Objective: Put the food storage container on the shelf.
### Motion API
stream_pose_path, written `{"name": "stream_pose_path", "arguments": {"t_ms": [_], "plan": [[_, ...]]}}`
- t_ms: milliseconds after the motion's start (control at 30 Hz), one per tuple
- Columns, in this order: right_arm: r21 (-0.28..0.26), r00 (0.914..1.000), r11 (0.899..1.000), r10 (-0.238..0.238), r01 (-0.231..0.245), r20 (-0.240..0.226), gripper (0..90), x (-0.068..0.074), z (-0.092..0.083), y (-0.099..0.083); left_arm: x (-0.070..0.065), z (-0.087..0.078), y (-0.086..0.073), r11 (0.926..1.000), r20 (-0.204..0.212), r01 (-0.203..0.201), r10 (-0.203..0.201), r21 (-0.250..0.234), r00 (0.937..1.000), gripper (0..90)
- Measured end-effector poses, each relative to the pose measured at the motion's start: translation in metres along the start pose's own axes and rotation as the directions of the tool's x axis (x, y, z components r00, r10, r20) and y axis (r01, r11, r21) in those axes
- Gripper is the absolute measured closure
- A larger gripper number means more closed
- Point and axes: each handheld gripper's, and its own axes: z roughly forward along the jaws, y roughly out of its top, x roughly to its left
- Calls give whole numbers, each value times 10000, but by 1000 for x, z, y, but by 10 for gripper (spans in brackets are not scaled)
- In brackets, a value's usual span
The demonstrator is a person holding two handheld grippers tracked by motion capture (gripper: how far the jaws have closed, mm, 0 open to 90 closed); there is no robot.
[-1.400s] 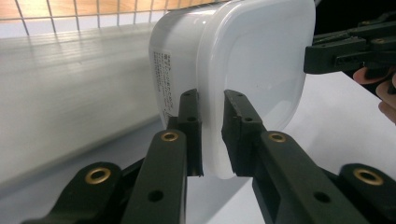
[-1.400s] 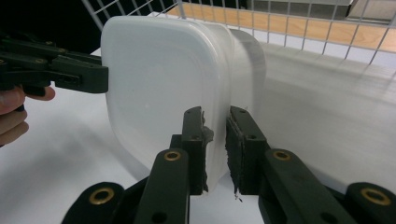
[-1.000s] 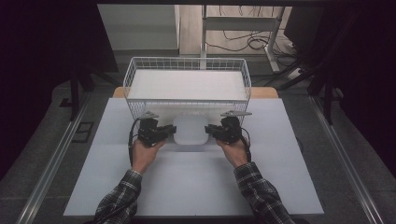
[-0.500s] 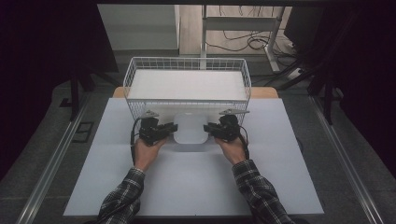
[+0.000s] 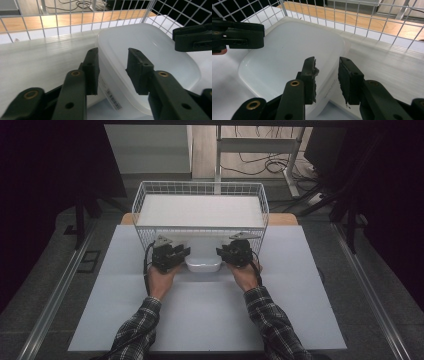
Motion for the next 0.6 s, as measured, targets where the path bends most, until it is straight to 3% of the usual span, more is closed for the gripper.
{"name": "stream_pose_path", "arguments": {"t_ms": [267, 467, 600], "plan": [[-50, 9996, 9999, 125, -127, -271, 714, -3, -7, 2, -4, -15, 0, 10000, 507, -9, 14, -92, 9987, 489], [-55, 9972, 9997, -250, 247, -703, 800, 4, -19, -4, -16, -27, -7, 9986, 730, -522, 517, 48, 9960, 365], [-88, 9943, 9990, -454, 447, -960, 862, 9, -27, -10, -21, -35, -17, 9981, 852, -603, 588, 150, 9946, 279]]}}
